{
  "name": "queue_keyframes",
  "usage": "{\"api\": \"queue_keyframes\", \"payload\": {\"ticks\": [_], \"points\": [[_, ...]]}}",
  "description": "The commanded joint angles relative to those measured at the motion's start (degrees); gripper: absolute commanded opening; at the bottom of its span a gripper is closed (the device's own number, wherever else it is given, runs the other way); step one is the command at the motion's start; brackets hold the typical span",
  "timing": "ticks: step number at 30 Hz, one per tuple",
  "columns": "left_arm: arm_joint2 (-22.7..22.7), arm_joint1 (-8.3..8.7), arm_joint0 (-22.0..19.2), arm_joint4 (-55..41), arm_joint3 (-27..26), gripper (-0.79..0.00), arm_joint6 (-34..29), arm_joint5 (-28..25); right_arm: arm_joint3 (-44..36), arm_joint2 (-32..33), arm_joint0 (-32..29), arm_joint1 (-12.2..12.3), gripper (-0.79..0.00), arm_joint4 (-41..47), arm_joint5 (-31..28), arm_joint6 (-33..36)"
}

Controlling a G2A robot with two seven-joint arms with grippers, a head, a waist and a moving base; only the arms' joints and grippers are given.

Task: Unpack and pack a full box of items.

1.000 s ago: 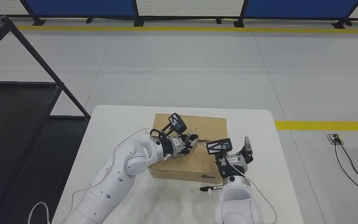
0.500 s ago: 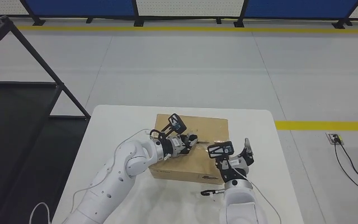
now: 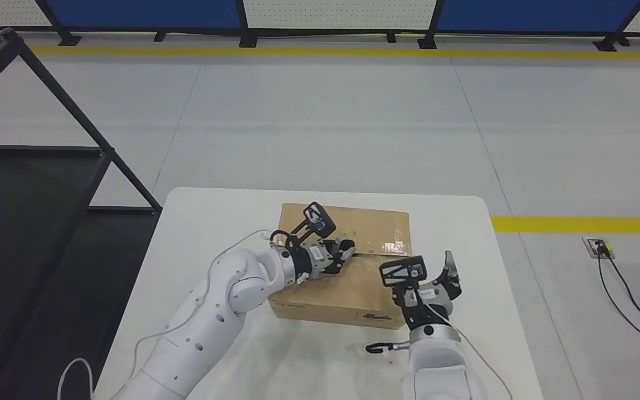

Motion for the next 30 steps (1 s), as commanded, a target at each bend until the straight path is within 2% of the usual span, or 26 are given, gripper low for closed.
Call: {"api": "queue_keyframes", "payload": {"ticks": [1,10,18,21,30], "points": [[0.1,-0.12,-0.2,0.0,0.3,-0.785,0.0,0.0,-0.4,0.2,-0.5,0.1,0.0,0.3,-0.2,-0.2],[0.6,-0.77,-1.1,-0.3,1.7,-0.785,0.1,-0.1,-3.5,1.5,-3.3,0.7,0.0,1.4,-1.3,-1.3],[0.6,-1.22,-1.7,-0.3,2.0,-0.785,0.7,-0.1,-5.6,2.9,-4.6,1.0,0.0,4.4,1.9,-4.1],[0.0,-1.19,-1.4,-0.4,1.1,-0.785,1.5,-0.1,-4.6,3.0,-3.7,1.0,0.0,6.9,4.5,-5.5],[-3.9,-0.23,1.5,-1.3,-5.5,-0.785,2.3,0.1,-3.9,2.7,-3.4,1.1,0.0,9.1,3.8,-7.5]]}}
